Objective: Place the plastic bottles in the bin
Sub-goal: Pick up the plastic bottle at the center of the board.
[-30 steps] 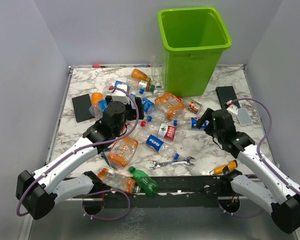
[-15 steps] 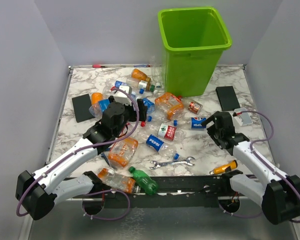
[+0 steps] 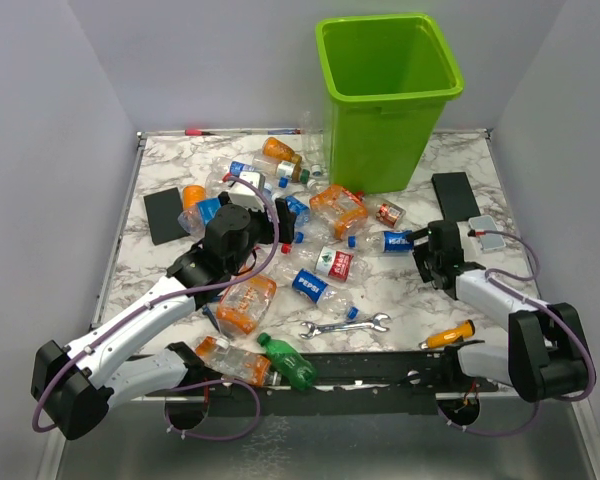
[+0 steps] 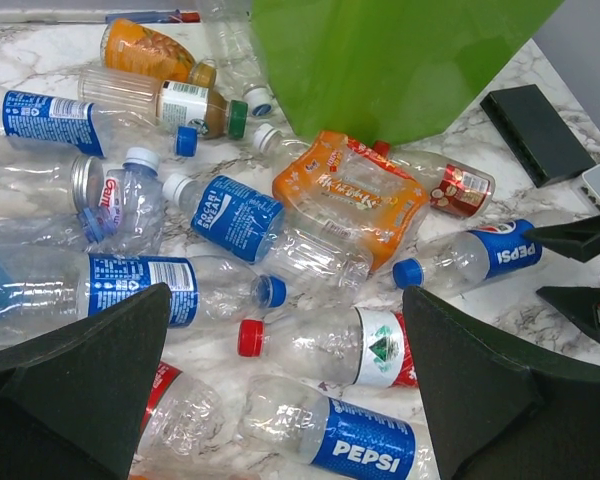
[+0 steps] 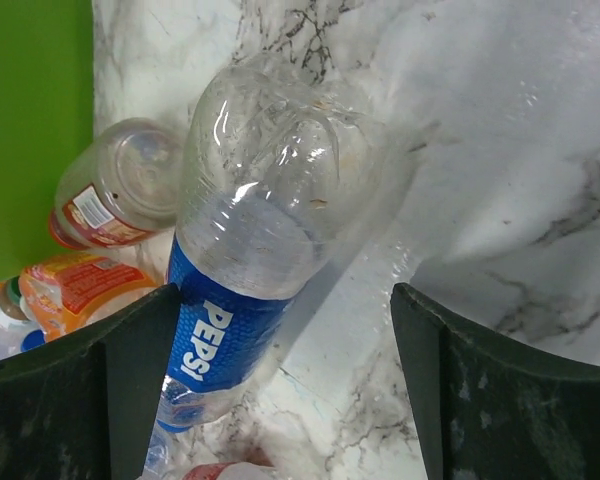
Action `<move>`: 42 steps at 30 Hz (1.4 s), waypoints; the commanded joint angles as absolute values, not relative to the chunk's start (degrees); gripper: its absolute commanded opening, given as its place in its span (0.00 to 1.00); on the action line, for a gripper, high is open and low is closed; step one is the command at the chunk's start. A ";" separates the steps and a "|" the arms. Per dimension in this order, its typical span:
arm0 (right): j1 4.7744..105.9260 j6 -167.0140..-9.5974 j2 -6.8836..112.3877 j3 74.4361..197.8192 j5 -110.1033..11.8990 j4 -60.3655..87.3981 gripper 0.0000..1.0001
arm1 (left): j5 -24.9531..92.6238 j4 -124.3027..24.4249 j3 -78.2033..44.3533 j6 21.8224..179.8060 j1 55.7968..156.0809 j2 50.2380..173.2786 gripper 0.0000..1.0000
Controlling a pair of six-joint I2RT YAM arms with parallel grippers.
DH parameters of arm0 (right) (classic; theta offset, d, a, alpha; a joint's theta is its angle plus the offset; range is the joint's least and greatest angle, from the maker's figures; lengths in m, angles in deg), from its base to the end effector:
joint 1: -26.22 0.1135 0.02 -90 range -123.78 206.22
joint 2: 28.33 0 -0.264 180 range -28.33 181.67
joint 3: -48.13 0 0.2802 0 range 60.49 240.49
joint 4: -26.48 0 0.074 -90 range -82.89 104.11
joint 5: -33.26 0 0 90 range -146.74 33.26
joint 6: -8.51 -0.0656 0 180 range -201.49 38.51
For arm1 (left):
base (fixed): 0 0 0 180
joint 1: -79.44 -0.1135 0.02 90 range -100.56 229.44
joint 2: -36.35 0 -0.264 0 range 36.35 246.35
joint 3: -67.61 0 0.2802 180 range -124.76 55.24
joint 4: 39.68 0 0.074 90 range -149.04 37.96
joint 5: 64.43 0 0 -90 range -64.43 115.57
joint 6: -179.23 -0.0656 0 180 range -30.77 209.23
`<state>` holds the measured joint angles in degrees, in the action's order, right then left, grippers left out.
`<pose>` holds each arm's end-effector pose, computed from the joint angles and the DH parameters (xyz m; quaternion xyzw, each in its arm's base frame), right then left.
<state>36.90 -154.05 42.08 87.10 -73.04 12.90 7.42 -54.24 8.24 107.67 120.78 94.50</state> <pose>0.2661 0.0315 0.1192 0.5168 0.7566 0.1536 0.3701 0.2338 -0.1785 0.3123 0.0579 0.7786 -0.1979 0.5926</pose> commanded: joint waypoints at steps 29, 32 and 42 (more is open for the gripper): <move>35.27 -135.55 24.61 89.93 -58.08 14.29 0.40 | 4.51 -50.28 11.30 108.14 121.49 89.57 0.99; 35.25 -124.85 16.15 92.90 -47.56 11.75 0.40 | 10.11 -45.66 13.29 109.18 121.46 88.96 0.99; 35.27 -119.72 10.90 98.97 -21.18 16.96 0.40 | 60.33 -33.79 6.43 120.15 121.60 100.03 0.99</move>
<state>35.48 -122.00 11.27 98.54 -32.21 14.43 34.70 -41.23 10.43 112.79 121.20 94.96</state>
